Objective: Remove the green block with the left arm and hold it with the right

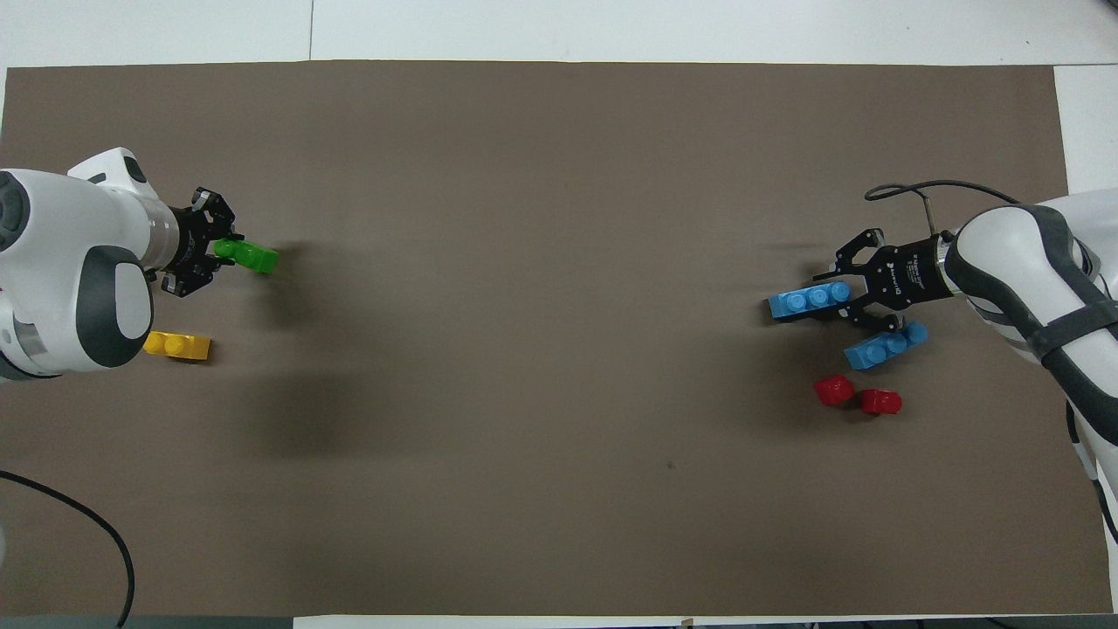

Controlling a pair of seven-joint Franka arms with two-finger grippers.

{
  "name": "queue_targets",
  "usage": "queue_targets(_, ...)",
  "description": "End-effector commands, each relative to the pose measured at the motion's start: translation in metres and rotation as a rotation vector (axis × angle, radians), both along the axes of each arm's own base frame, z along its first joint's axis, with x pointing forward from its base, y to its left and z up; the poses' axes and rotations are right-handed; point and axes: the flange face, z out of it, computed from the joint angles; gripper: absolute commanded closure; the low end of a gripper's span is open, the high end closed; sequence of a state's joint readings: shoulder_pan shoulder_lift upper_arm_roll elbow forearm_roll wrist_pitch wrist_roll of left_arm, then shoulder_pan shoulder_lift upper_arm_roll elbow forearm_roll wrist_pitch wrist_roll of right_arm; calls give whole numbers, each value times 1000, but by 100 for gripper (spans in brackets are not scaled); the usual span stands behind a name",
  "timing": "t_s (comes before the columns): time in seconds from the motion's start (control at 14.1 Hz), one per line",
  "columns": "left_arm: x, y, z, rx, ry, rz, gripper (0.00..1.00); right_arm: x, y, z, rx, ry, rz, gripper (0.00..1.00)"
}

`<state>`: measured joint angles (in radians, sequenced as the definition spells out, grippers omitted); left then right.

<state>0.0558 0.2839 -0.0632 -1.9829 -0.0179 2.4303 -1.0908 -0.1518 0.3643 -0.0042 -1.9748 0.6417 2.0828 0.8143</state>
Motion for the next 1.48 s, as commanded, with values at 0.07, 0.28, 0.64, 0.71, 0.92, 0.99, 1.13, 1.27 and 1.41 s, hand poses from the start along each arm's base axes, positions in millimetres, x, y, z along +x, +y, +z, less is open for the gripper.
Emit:
queue_targets(0.07, 8, 20, -17, 43, -4, -25, 100, -1, -12, 12, -9, -17, -1, 11)
queue_targets(0.28, 10, 23, -20, 44, -1, -21, 100, 16, 7, 59, 4, -7, -15, 1)
queue_targets(0.64, 13, 22, -26, 104, 2, -81, 100, 10, 66, 170, -126, -140, 215, 0)
queue_targets(0.71, 13, 21, -26, 115, 2, -96, 41, 10, 72, 190, -160, -157, 260, 0)
queue_targets(0.92, 16, 16, -21, 126, -5, -115, 0, -1, 80, 252, -201, -226, 429, 0)
queue_targets(0.99, 16, 16, -19, 126, -9, -117, 0, -7, 79, 269, -237, -248, 503, 0)
queue_targets(1.13, 16, 17, -14, 129, -12, -122, 0, -19, 76, 298, -304, -333, 718, 0)
queue_targets(1.27, 20, 17, 2, 134, -10, -124, 0, -26, 69, 315, -368, -402, 936, 0)
queue_targets(1.41, 21, 13, 27, 149, -6, -174, 0, -28, 62, 330, -444, -394, 1133, 0)
